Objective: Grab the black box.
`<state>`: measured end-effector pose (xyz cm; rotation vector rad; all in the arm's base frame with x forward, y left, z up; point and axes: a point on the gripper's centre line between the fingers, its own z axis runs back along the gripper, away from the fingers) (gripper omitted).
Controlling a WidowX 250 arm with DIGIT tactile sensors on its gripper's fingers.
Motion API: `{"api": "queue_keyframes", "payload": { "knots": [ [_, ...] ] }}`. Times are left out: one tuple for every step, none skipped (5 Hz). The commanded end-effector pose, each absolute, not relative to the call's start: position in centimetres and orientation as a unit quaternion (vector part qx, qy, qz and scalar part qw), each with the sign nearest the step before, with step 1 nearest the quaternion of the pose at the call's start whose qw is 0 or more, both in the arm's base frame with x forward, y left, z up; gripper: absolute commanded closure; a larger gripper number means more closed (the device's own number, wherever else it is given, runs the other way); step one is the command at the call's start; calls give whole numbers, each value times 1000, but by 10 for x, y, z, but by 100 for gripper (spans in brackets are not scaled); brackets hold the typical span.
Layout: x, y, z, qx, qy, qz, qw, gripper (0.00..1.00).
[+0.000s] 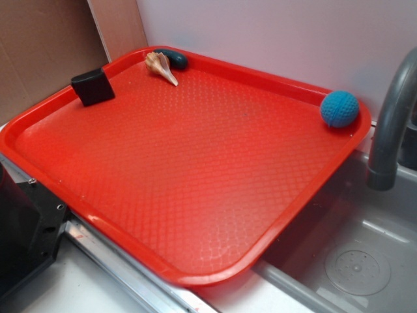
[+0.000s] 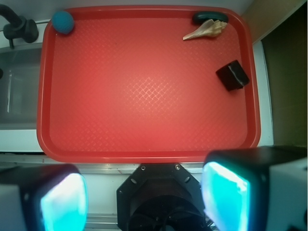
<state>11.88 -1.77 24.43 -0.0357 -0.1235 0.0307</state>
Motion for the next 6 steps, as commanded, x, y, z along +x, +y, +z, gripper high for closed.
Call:
{"api": "queue_keyframes", "payload": {
  "knots": [
    [119, -18, 244, -18, -62, 15, 998, 0],
    [152, 28, 194, 29, -44, -3, 999, 0],
    [174, 71, 151, 43, -71, -45, 996, 0],
    [204, 94, 135, 47, -85, -145, 985, 0],
    [221, 118, 111, 17, -66, -177, 982, 0],
    [234, 130, 99, 13, -40, -194, 980, 0]
  ]
}}
